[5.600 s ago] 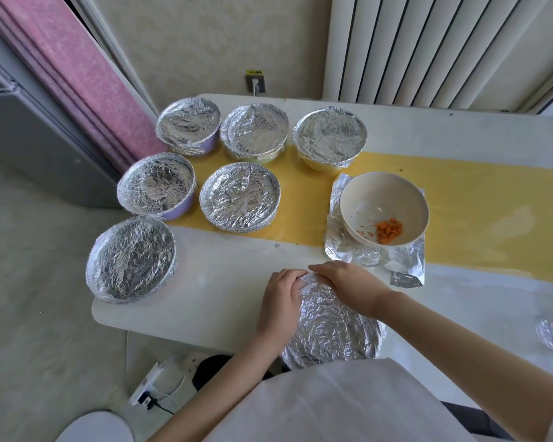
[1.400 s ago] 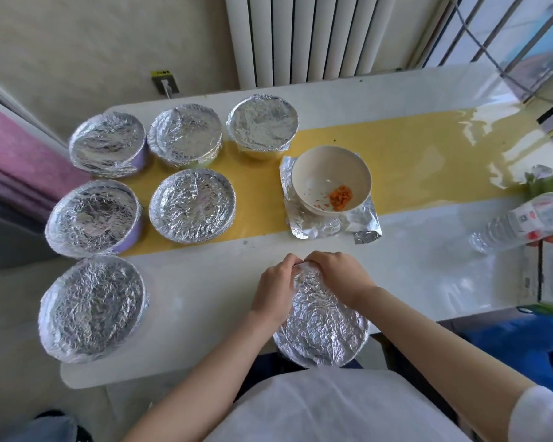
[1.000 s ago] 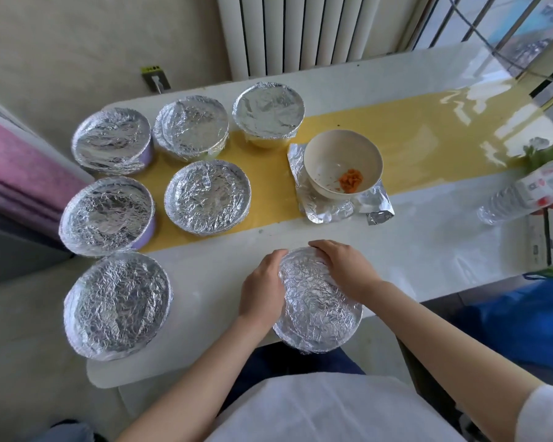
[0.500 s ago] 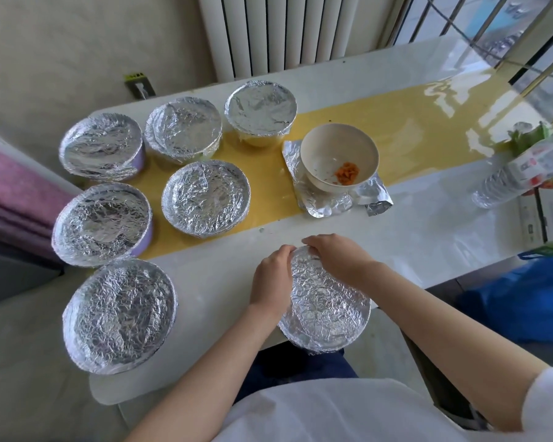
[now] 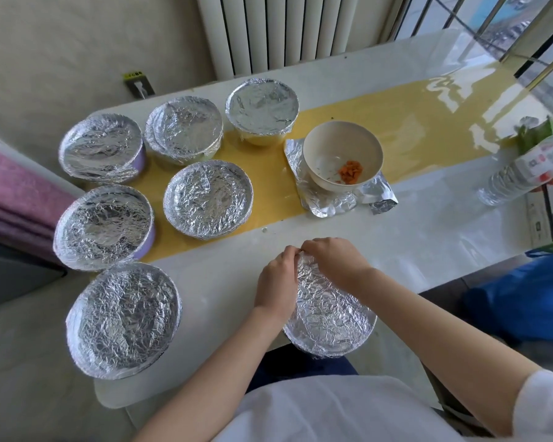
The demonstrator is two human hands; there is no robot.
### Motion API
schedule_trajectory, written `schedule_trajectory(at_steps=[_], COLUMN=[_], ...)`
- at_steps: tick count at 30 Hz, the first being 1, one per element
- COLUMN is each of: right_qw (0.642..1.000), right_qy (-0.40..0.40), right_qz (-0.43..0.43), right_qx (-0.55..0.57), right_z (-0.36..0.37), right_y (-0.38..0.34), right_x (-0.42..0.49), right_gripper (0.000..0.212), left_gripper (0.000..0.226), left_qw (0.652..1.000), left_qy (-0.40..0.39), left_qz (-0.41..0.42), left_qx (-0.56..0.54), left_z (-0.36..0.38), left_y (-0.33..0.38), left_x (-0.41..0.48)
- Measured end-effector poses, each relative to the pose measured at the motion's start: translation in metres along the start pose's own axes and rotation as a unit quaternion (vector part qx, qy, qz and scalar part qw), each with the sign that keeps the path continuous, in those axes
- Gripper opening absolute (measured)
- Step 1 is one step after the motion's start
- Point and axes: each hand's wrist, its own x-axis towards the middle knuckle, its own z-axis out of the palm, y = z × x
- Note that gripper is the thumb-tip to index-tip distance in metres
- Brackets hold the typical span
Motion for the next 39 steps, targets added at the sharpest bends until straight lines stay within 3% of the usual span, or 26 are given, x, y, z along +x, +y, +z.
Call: schedule_trajectory(at_steps=[6, 13, 18, 22, 33, 39], right_qw=[0.997, 0.983, 0.993, 0.998, 0.998, 0.991], right_qy=[0.026, 0.076, 0.051, 0.009, 0.015, 0.049], right_qz=[0.008, 0.057, 0.057, 0.05, -0.023, -0.011], right_qx=[0.069, 0.155, 0.088, 0.027, 0.048, 0.123], right_z=[0.006, 0.012, 0.009, 0.0, 0.0, -0.008], right_y=[0.016, 0.024, 0.021, 0.018, 0.023, 0.033], right_x=[-0.008, -0.022, -0.018, -0.011, 0.002, 0.005], right_gripper=[0.026, 0.03, 0.029, 0.032, 0.029, 0.032], left_gripper=[0.019, 0.023, 0.019, 0.016, 0.017, 0.032], left_qw=[0.999, 1.0, 0.995, 0.995, 0.995, 0.982], left_qy=[-0.016, 0.024, 0.022, 0.029, 0.048, 0.091], left_qz=[0.03, -0.019, -0.045, -0.051, -0.065, -0.151], left_qx=[0.012, -0.007, -0.085, -0.079, -0.057, -0.062], left_z=[-0.002, -0.007, 0.002, 0.002, 0.005, 0.003], left_y=[-0.001, 0.0, 0.006, 0.006, 0.01, 0.013], left_x=[-0.001, -0.008, -0.001, 0.0, 0.001, -0.001])
